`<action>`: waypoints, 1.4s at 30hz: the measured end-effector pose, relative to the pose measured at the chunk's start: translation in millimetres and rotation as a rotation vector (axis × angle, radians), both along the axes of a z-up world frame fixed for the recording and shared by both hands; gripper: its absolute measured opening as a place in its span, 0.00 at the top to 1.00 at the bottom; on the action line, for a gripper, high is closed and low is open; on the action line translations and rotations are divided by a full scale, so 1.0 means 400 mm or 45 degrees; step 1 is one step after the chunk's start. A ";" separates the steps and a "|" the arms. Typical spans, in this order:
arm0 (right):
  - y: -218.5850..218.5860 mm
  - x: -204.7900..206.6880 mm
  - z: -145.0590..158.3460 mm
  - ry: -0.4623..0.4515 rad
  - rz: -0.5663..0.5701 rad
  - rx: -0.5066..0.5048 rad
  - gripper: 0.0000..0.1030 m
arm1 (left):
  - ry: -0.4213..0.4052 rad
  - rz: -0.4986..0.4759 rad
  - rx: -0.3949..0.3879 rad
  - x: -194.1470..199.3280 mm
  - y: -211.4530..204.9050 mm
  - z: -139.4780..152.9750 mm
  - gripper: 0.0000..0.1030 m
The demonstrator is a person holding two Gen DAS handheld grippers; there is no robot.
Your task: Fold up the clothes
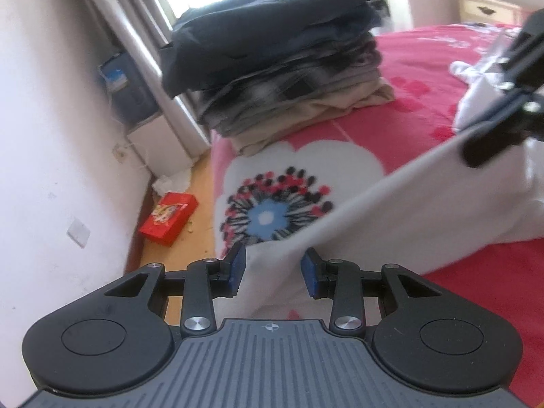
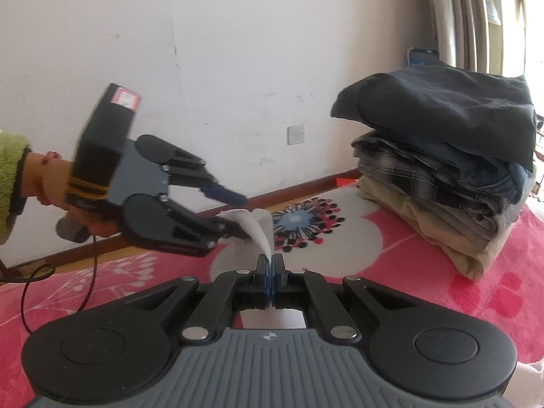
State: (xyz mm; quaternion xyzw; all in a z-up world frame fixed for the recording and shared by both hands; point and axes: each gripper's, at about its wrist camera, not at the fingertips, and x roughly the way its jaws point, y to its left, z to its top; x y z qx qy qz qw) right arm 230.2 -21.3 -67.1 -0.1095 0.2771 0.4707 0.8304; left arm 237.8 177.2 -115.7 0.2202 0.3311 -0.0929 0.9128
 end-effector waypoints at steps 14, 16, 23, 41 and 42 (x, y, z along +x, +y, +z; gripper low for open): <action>-0.052 0.049 0.035 0.098 -0.054 0.123 0.99 | -0.055 0.129 0.074 0.030 0.042 -0.007 1.00; -0.059 0.066 0.035 0.104 -0.109 0.131 0.99 | -0.079 0.157 0.046 0.031 0.049 0.017 1.00; -0.119 0.099 0.055 0.098 -0.245 0.219 0.99 | -0.115 0.203 -0.091 -0.030 0.100 0.152 1.00; -0.144 -0.051 0.056 0.039 -0.192 0.137 0.96 | -0.069 0.125 -0.101 -0.185 0.111 0.234 1.00; -0.148 -0.067 0.057 0.028 -0.178 0.124 0.96 | -0.049 0.080 -0.083 -0.214 0.107 0.242 1.00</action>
